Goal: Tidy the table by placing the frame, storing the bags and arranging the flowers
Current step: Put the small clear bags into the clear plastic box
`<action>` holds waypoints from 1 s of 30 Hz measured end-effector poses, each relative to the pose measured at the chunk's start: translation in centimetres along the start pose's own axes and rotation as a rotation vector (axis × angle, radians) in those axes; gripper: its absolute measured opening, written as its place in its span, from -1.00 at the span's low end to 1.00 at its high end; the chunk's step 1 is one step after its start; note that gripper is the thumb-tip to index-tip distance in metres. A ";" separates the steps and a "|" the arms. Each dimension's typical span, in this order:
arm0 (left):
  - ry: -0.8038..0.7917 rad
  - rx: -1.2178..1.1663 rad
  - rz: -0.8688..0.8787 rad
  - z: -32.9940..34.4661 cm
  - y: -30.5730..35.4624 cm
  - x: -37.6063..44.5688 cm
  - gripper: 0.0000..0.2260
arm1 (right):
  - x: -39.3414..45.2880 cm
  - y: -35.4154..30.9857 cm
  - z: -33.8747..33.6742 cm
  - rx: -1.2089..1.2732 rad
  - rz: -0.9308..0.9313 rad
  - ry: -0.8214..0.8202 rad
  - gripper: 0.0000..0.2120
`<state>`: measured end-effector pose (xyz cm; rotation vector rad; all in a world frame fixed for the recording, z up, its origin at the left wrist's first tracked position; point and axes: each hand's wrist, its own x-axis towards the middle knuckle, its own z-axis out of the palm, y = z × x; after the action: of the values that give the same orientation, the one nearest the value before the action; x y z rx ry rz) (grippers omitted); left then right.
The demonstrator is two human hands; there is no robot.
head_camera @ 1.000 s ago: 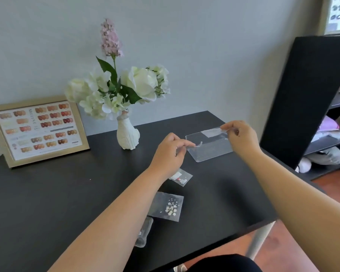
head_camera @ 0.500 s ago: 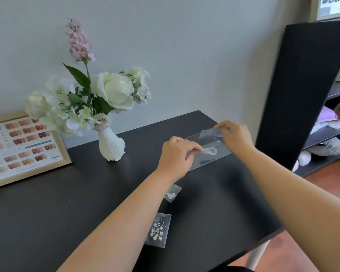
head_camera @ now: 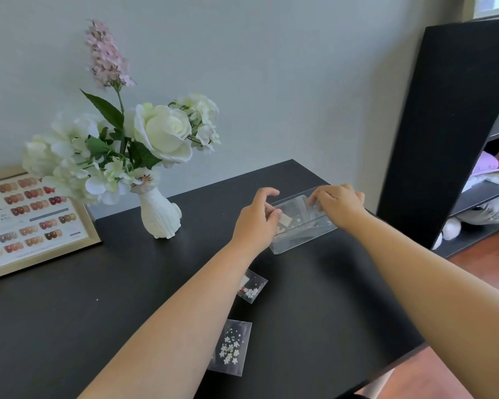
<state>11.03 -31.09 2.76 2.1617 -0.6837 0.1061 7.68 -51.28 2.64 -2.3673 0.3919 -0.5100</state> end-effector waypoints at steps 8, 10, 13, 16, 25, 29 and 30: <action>0.033 0.136 -0.035 0.1 -0.9 -0.3 -0.76 | -0.6 0.2 0.5 -0.130 -0.039 0.041 -0.71; 0.049 0.109 -0.036 -0.6 -1.0 -1.1 -0.74 | -1.0 0.1 0.5 -0.108 -0.055 0.096 -0.72; 0.007 0.004 -0.046 -2.3 -1.8 -2.7 -0.74 | -2.2 -0.2 0.7 -0.088 -0.105 0.149 -0.75; -0.062 0.008 -0.069 -4.7 -2.9 -4.6 -0.77 | -3.9 -0.9 0.8 -0.091 -0.186 0.157 -0.77; -0.368 0.086 -0.256 -12.3 -6.0 -11.9 -0.86 | -10.6 -4.6 2.4 0.025 -0.449 -0.136 -0.79; -0.529 0.244 -0.251 -13.2 -6.2 -14.9 -0.57 | -12.9 -6.2 4.4 -0.005 -0.492 -0.148 -0.83; -0.552 0.280 -0.240 -13.2 -6.1 -15.5 -0.47 | -13.2 -6.6 4.9 -0.016 -0.423 -0.195 -0.85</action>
<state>3.07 -11.43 2.18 2.5498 -0.7365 -0.5725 -0.71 -38.46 0.32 -2.4940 -0.1994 -0.4578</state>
